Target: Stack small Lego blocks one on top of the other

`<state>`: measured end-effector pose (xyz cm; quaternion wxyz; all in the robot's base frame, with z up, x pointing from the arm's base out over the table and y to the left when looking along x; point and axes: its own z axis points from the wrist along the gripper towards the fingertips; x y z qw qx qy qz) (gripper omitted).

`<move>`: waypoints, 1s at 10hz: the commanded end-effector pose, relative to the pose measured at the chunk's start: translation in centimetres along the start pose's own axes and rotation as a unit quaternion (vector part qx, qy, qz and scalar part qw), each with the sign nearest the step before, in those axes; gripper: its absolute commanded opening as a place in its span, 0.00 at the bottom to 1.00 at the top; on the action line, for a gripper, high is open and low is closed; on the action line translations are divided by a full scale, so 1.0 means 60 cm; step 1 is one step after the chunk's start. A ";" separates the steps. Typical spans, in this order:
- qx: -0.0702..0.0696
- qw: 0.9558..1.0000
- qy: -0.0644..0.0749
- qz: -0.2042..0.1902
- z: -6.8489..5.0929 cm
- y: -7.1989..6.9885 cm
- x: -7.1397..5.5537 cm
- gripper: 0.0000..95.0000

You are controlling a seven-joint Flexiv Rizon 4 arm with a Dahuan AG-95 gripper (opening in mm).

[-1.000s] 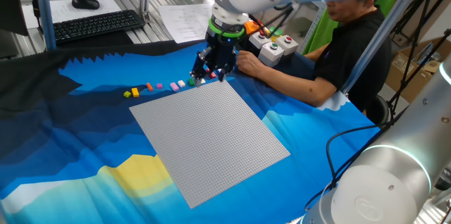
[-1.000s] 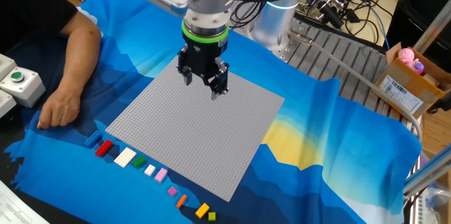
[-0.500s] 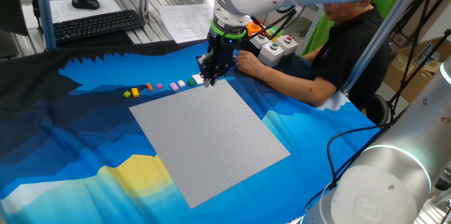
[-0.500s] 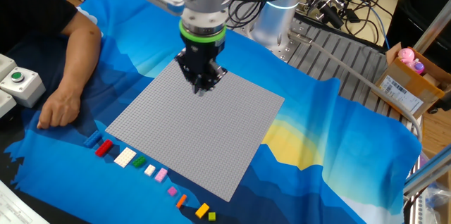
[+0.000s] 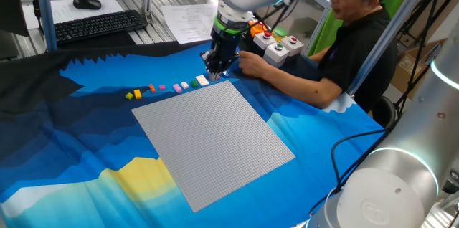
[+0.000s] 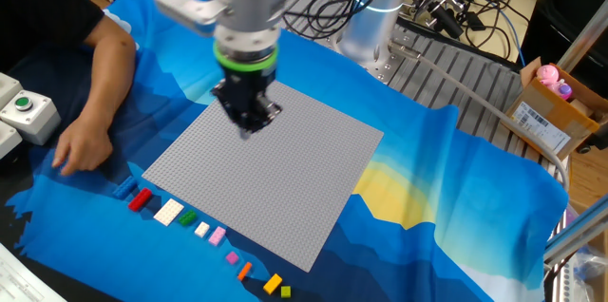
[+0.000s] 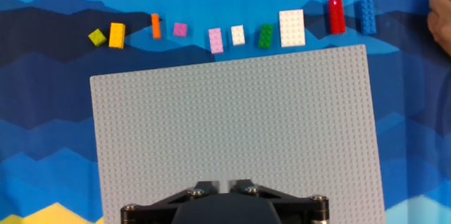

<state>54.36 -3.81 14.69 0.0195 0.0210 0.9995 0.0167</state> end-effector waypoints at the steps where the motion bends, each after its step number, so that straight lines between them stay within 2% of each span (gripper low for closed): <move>1: 0.001 1.000 0.001 -0.008 0.005 -0.023 -0.022 0.00; 2: 0.001 1.000 0.003 -0.009 0.017 -0.040 -0.039 0.00; 3: 0.001 1.000 0.003 -0.007 0.026 -0.048 -0.045 0.00; 4: 0.002 1.000 0.002 -0.003 0.040 -0.066 -0.056 0.00; 6: 0.002 1.000 0.005 -0.009 0.051 -0.100 -0.071 0.00; 7: -0.003 1.000 0.007 -0.017 0.054 -0.117 -0.079 0.00; 10: -0.001 1.000 0.007 -0.020 0.062 -0.118 -0.080 0.00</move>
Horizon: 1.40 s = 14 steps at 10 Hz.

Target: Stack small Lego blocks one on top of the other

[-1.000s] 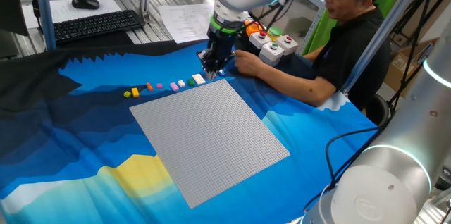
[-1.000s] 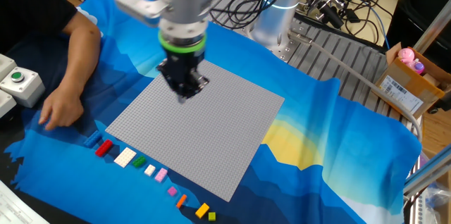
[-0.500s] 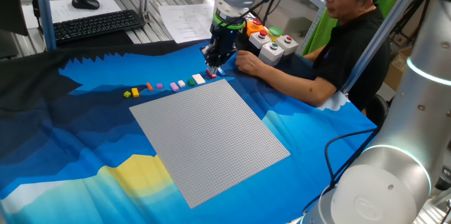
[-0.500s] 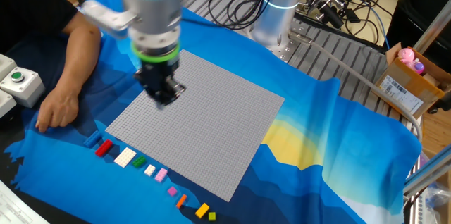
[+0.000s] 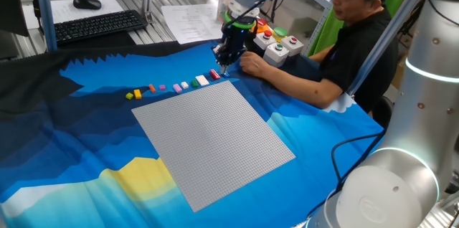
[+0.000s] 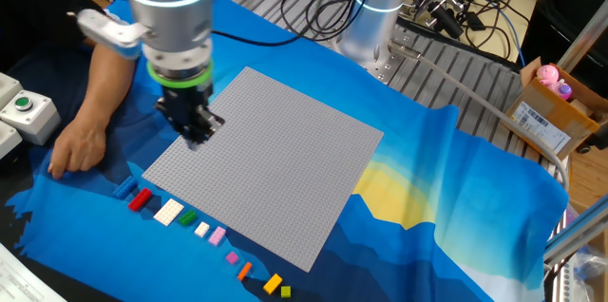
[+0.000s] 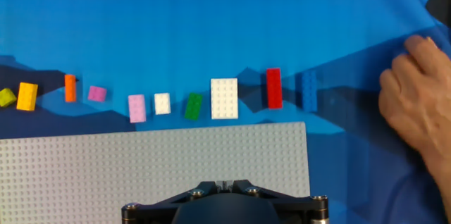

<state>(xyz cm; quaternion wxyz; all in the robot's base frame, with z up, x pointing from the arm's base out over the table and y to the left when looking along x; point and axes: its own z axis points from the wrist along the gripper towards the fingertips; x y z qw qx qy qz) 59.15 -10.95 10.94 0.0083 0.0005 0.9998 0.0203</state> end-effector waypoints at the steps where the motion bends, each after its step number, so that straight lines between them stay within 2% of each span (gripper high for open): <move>1: 0.001 1.000 -0.002 -0.001 0.005 0.000 0.003 0.00; 2: -0.001 1.000 0.001 0.001 0.007 0.000 0.003 0.00; 4: -0.019 1.000 0.002 -0.004 0.009 0.002 0.004 0.00; 6: -0.016 1.000 0.009 -0.014 0.009 0.002 0.005 0.00; 11: -0.014 1.000 0.007 0.000 0.009 0.002 0.005 0.00; 12: -0.014 1.000 0.005 0.002 0.009 0.002 0.005 0.00; 13: -0.009 1.000 -0.006 0.007 0.009 0.002 0.005 0.00; 14: -0.001 1.000 -0.011 0.012 0.009 0.002 0.005 0.00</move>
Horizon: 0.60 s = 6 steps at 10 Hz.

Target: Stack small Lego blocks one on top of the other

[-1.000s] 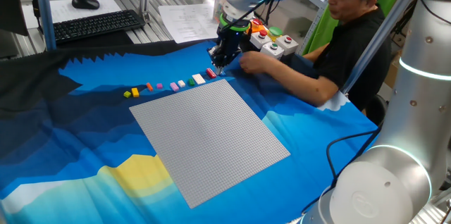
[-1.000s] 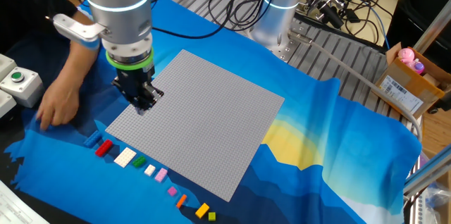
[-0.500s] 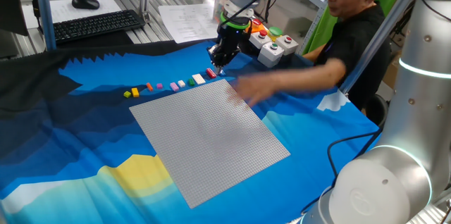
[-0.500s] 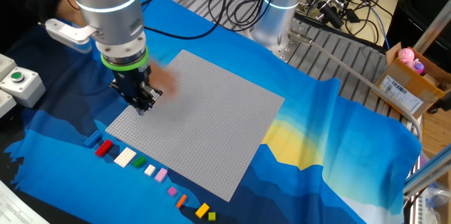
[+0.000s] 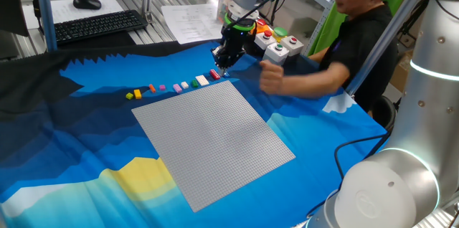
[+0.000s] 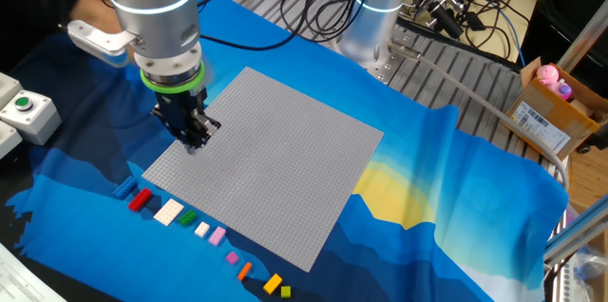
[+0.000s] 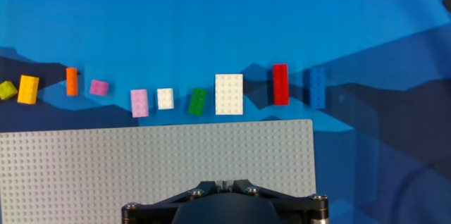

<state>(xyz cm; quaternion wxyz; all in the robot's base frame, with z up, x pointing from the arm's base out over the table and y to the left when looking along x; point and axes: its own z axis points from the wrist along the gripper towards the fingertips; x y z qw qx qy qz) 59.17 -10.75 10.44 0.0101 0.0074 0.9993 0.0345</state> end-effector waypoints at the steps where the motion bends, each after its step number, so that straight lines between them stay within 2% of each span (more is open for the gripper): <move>1: 0.014 1.000 -0.010 0.020 0.001 -0.001 0.005 0.00; 3: 0.027 0.999 -0.010 0.042 0.001 -0.001 0.005 0.00; 6: 0.025 0.998 -0.015 0.058 0.001 -0.001 0.005 0.00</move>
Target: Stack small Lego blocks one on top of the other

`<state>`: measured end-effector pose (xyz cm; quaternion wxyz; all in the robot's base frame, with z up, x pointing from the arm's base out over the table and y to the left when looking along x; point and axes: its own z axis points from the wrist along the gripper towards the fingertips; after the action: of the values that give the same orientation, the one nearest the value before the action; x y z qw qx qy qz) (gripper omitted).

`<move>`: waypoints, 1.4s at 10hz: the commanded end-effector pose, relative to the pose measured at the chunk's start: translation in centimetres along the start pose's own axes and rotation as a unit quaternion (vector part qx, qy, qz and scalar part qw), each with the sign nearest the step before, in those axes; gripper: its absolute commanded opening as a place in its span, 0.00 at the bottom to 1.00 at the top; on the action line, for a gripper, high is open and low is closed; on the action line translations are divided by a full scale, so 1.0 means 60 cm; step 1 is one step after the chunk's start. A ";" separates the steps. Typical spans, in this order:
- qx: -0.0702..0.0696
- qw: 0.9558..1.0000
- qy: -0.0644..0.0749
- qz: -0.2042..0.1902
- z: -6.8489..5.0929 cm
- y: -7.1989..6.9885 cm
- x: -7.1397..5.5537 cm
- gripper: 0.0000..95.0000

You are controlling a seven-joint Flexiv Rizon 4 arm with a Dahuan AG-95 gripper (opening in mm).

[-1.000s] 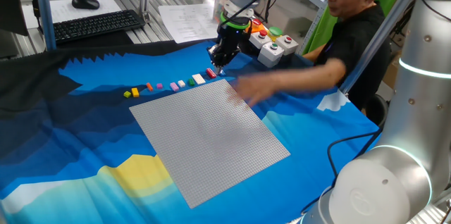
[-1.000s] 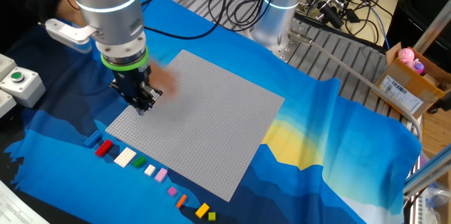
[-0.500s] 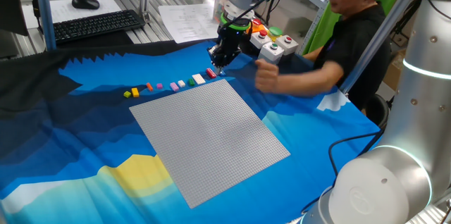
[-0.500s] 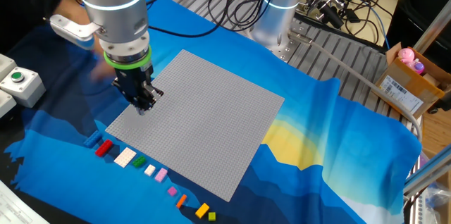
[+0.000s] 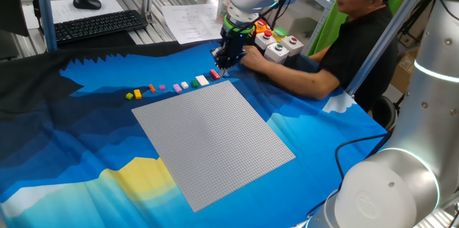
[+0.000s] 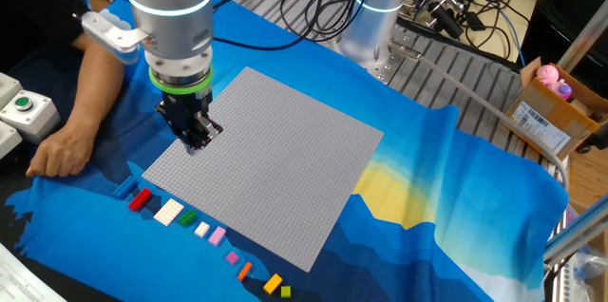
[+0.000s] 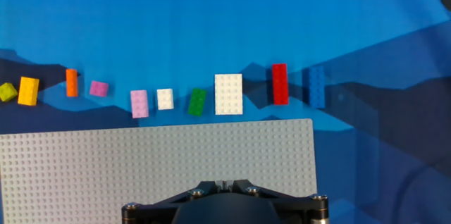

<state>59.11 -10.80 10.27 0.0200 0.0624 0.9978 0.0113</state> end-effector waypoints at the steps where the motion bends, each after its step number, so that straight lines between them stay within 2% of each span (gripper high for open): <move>1: 0.005 1.000 -0.003 0.012 -0.002 -0.001 0.004 0.00; 3: 0.008 1.000 -0.003 0.029 -0.002 -0.001 0.004 0.00; 6: 0.013 1.000 -0.009 0.025 -0.002 -0.001 0.004 0.00; 7: 0.028 1.000 -0.008 0.008 -0.002 -0.001 0.004 0.00; 8: 0.048 0.999 -0.008 -0.011 -0.002 -0.001 0.004 0.20; 9: 0.053 0.998 -0.009 -0.016 -0.002 -0.001 0.004 0.20; 10: 0.056 0.998 -0.009 -0.023 -0.002 -0.001 0.004 0.40; 11: 0.058 0.998 -0.009 -0.029 -0.001 -0.003 -0.002 0.40; 13: 0.058 0.997 -0.008 -0.046 0.013 -0.027 -0.044 0.40; 14: 0.057 0.997 -0.006 -0.050 0.017 -0.035 -0.057 0.40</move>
<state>62.48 -13.47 9.26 0.0231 0.0116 0.9986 -0.0462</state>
